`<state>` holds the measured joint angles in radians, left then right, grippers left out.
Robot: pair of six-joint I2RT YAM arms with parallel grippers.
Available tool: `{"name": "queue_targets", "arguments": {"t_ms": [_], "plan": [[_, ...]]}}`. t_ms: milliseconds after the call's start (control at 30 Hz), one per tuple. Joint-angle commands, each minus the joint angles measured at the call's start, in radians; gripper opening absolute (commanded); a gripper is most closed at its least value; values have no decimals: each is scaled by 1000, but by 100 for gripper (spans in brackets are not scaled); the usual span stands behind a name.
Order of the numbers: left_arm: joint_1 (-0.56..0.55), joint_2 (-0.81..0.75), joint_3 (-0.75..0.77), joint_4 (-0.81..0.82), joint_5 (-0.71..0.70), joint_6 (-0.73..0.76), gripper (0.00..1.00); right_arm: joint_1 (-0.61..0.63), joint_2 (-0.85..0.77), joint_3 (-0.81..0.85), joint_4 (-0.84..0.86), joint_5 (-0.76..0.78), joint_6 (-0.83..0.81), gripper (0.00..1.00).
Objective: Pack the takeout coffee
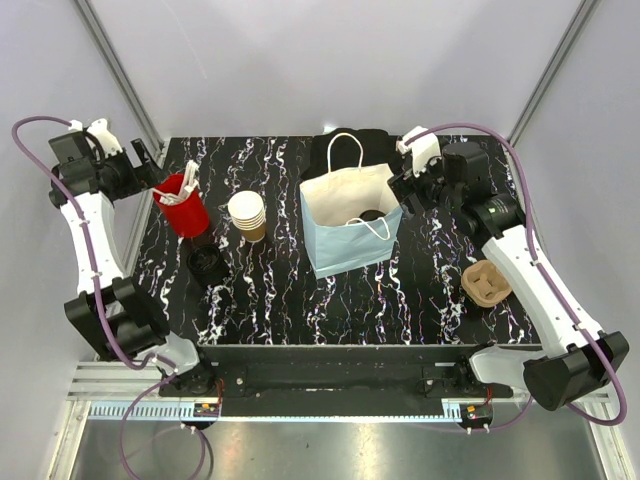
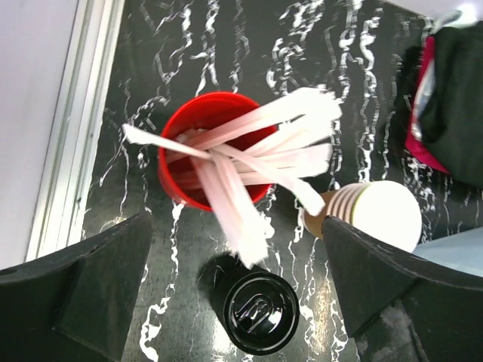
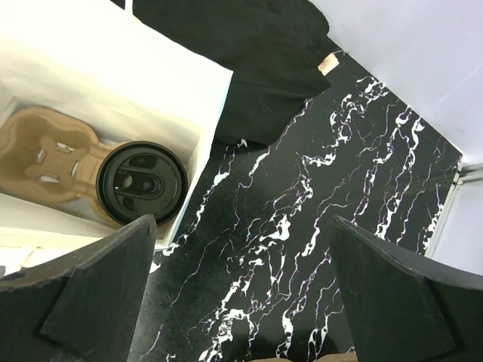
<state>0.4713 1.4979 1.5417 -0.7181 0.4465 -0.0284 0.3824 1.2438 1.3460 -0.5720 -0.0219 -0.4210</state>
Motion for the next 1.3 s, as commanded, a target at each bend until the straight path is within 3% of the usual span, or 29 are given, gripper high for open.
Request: {"name": "queue_targets", "arguments": {"t_ms": [0, 767, 1267], "plan": [[3, 10, 5, 14, -38, -56, 95, -4, -21, -10, 44, -29, 16, 100], [-80, 91, -29, 74, -258, -100, 71, -5, -38, -31, 46, -75, 24, 100], [-100, 94, -35, 98, -319, -126, 70, -5, -26, -34, 46, -89, 22, 100]]}}
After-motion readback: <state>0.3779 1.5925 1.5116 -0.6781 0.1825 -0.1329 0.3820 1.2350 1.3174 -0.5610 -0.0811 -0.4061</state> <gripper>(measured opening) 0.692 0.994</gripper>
